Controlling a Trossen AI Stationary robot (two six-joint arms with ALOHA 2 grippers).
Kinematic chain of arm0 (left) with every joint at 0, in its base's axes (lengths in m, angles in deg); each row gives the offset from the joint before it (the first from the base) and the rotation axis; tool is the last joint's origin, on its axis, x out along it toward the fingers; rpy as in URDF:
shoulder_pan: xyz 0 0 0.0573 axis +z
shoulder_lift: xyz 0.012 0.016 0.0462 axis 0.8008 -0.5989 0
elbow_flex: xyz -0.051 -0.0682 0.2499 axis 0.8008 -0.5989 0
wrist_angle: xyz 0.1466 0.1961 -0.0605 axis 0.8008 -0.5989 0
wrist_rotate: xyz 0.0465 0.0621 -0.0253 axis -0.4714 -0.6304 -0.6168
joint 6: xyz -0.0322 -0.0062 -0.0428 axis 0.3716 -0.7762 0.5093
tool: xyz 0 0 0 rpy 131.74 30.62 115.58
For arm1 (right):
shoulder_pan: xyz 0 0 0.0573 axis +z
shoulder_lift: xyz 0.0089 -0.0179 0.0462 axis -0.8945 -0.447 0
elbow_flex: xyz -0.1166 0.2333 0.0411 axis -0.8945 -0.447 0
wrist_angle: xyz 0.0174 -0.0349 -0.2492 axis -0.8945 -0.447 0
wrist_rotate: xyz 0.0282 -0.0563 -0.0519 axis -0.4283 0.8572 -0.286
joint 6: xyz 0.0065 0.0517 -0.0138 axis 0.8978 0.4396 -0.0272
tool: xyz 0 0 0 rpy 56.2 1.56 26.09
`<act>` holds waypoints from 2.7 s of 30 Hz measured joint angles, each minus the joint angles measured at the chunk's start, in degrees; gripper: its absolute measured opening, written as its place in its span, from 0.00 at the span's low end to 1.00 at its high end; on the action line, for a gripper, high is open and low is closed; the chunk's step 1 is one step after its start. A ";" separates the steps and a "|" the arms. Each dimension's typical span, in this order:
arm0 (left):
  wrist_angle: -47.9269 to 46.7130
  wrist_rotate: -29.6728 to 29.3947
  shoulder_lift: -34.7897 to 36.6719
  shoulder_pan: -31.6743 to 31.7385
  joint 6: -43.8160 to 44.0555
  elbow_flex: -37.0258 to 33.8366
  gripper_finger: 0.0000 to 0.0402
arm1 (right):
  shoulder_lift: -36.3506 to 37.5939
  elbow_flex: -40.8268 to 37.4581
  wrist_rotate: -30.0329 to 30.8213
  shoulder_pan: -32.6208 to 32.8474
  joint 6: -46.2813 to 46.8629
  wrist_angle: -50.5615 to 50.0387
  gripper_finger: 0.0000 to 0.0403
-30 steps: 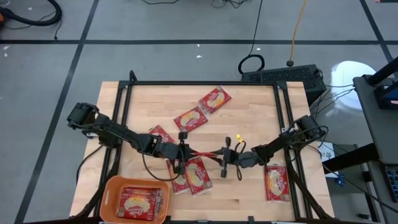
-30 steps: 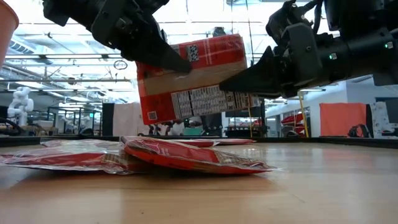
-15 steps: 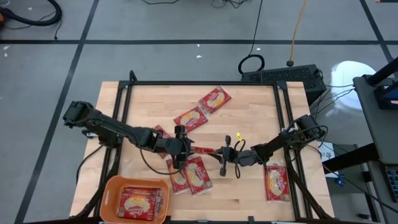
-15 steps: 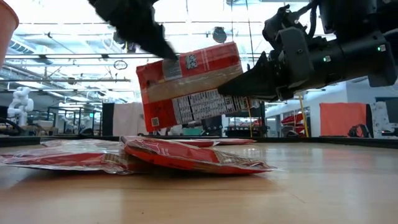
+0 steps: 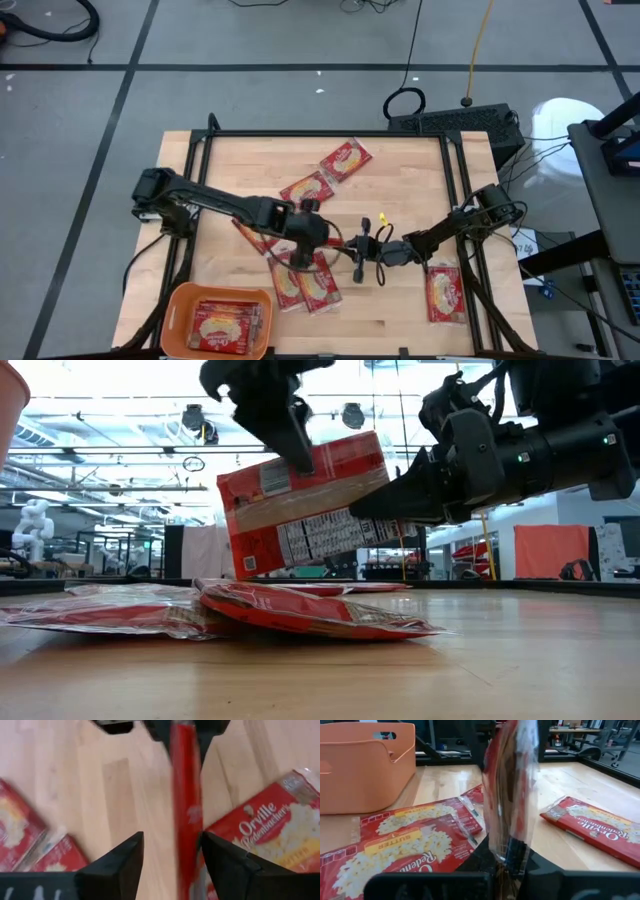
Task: Sort popcorn bags into baskets
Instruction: Put the popcorn bag into the orange bin
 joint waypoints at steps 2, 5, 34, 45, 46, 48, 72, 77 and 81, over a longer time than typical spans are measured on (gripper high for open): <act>-2.71 -0.10 -2.02 -0.20 0.07 1.65 0.49 | 0.03 0.06 0.08 -0.03 0.15 -0.27 0.02; -3.77 -1.08 -4.10 -0.25 1.15 3.49 0.45 | 0.00 0.05 0.11 -0.02 0.60 -1.60 0.02; -9.19 -1.65 -4.62 -0.27 1.54 3.60 0.09 | 3.74 0.07 3.37 -0.70 1.72 -0.90 0.42; -19.96 -1.62 -0.47 -4.18 7.16 3.56 0.10 | 5.84 0.04 6.29 0.23 1.66 -2.31 0.62; -20.89 -1.79 0.68 -4.89 7.76 3.56 0.10 | 5.84 0.04 6.29 0.52 1.76 -2.46 0.62; -22.44 -2.08 3.16 -6.34 9.12 3.56 0.08 | 5.84 0.02 6.26 1.04 1.91 -2.56 0.62; -46.85 -4.22 16.84 -35.21 48.79 3.56 0.10 | 5.84 0.02 6.22 3.49 3.36 -2.50 0.60; -44.30 -3.68 16.82 -40.87 53.68 3.56 0.10 | 5.81 0.02 6.24 3.47 3.68 -2.50 0.60; -38.54 -3.69 16.54 -44.52 55.74 3.56 0.10 | 5.82 0.02 6.24 3.47 3.86 -2.50 0.60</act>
